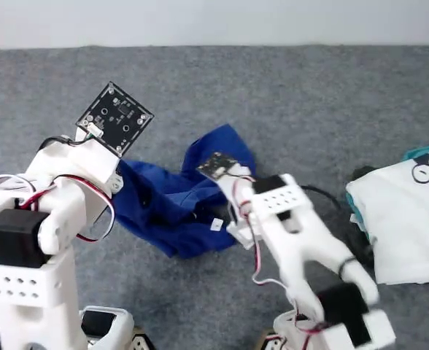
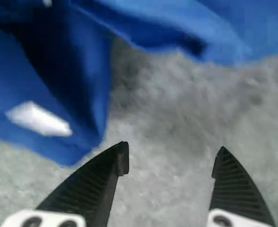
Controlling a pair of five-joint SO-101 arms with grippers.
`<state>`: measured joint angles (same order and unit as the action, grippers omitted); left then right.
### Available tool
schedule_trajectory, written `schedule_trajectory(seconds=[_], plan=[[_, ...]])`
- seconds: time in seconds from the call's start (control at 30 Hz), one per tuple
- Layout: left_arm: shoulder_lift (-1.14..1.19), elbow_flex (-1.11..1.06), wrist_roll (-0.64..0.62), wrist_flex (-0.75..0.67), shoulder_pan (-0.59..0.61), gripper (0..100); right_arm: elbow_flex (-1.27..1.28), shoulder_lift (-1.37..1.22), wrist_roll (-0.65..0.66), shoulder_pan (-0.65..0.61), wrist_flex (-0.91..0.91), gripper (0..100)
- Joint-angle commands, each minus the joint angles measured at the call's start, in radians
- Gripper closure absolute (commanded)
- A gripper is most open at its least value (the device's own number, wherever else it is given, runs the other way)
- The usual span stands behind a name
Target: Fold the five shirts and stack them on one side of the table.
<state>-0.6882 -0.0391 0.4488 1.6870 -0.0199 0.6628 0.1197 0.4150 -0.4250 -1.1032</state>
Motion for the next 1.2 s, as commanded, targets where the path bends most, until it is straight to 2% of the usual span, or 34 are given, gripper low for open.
schedule_trajectory(seconds=[0.0,0.17,0.4,0.63,0.9,1.17], plan=[[-0.014,0.002,0.011,-0.020,0.006,99,-0.089,-0.033,-0.032,-0.084,-0.027,70.8],[-0.014,0.002,0.008,-0.020,0.006,99,-0.092,-0.038,-0.032,-0.166,-0.042,70.8],[-0.014,0.002,0.005,-0.014,0.006,99,-0.092,-0.044,-0.026,-0.209,-0.053,71.0],[-0.014,0.002,0.005,-0.018,0.005,99,-0.089,-0.045,-0.017,-0.329,-0.041,71.3],[-0.015,0.002,0.005,-0.014,0.005,99,-0.078,-0.047,0.023,-0.371,-0.031,83.6],[-0.018,0.002,0.005,-0.012,0.006,99,0.121,-0.047,0.026,-0.371,0.166,83.5]])
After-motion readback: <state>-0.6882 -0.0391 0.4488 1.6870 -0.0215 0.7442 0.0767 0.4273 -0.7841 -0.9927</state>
